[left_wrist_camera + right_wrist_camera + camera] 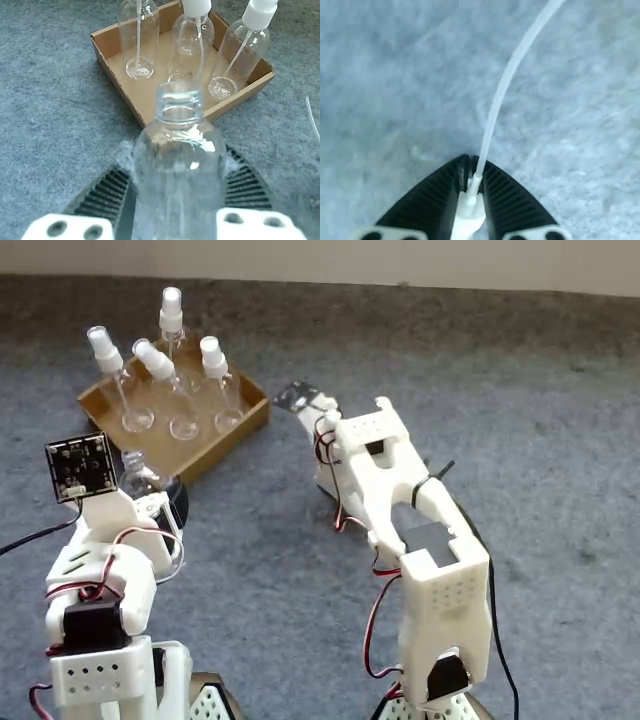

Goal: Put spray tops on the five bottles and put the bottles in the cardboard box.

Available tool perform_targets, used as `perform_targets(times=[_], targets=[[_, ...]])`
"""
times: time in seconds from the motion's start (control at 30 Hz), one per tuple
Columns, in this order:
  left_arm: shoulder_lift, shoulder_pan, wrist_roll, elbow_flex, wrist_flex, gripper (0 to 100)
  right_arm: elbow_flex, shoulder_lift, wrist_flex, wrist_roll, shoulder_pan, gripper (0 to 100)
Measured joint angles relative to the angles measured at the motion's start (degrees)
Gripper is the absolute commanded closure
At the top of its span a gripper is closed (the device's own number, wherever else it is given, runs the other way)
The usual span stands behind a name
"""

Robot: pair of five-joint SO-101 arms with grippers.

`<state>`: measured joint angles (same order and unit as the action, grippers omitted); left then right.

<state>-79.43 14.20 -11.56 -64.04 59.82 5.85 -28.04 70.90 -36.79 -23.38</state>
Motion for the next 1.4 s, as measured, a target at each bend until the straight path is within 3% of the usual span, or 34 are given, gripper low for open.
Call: perform_targets(times=[0.3,0.4,0.6,0.8,1.13,1.4], targets=[[0.0,0.0,0.0,0.0,-0.4,97,0.0,0.0,8.9,-18.8,4.3,98.1],[0.0,0.0,0.0,0.0,-0.4,97,0.0,0.0,12.0,-22.1,4.7,93.3],[0.0,0.0,0.0,0.0,-0.4,97,0.0,1.0,13.5,-22.8,4.8,81.3],[0.0,0.0,0.0,0.0,-0.4,97,0.0,9.9,14.2,-22.8,4.7,81.3],[0.0,0.0,0.0,0.0,-0.4,97,-0.6,18.4,24.4,-22.8,4.0,81.4],[0.0,0.0,0.0,0.0,-0.4,97,-16.2,18.4,15.4,-22.8,4.0,81.4]])
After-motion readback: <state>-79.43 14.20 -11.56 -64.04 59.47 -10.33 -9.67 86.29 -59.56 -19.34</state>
